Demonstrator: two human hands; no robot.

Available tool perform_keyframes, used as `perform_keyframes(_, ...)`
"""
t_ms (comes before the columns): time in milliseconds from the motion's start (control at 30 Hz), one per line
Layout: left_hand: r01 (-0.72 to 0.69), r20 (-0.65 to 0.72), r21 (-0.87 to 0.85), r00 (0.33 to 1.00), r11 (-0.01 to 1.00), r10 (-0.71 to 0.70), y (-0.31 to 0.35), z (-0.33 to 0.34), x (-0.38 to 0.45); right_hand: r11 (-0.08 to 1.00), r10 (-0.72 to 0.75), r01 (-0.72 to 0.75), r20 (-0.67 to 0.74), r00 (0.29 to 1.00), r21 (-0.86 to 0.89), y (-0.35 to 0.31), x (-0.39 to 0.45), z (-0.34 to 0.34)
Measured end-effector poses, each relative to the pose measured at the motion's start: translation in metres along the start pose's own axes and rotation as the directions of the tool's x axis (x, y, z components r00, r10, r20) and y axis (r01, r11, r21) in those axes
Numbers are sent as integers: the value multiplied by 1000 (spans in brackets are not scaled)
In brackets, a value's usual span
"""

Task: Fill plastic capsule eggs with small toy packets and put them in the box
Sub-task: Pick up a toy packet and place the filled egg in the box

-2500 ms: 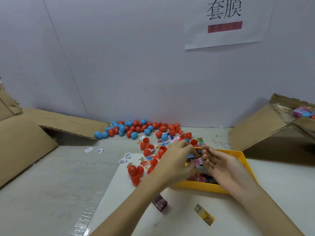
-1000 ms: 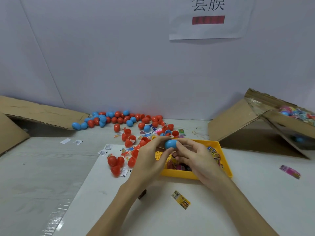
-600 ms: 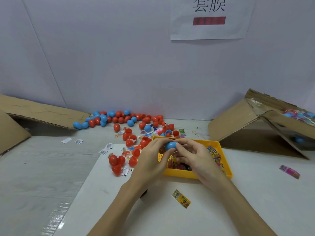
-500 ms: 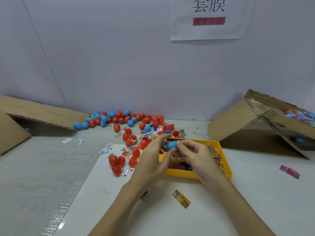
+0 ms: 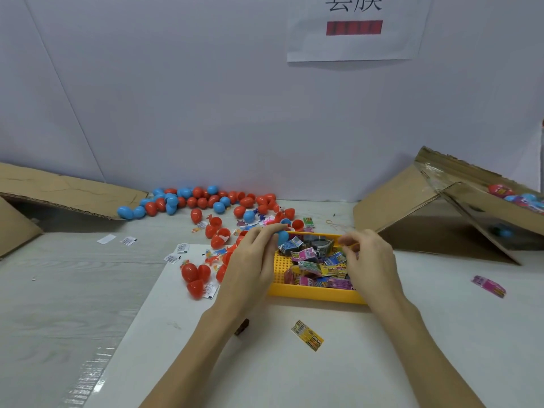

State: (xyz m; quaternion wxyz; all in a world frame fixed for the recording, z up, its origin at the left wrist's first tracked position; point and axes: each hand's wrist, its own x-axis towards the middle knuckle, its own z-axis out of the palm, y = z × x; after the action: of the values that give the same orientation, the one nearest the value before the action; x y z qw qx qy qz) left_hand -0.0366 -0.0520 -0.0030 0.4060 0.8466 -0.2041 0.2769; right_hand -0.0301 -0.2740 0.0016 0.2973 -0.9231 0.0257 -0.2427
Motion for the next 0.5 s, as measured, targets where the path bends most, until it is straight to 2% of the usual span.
perform_keyframes(100,20,-7,-7,1000,1000,-20,-2,1,0,985,40,-24,92,995,-173,9,3,-1)
perform_keyframes(167,25,-5,1,1000,1000,-25,-2,2,-1,976,68,-35,150,986,-213,10,4,-1)
perform_keyframes(300,0,20,27,1000,1000,-1,-1,2,-1,966,83,-36,176,981,-255,10,6,2)
perform_keyframes(367,-11,33,36,999,999,10,-1,2,-1,973,77,-37,172,982,-227,11,6,2)
perform_keyframes(500,-12,32,36,999,999,10,2,1,0,998,47,-42,85,995,-50,12,5,1)
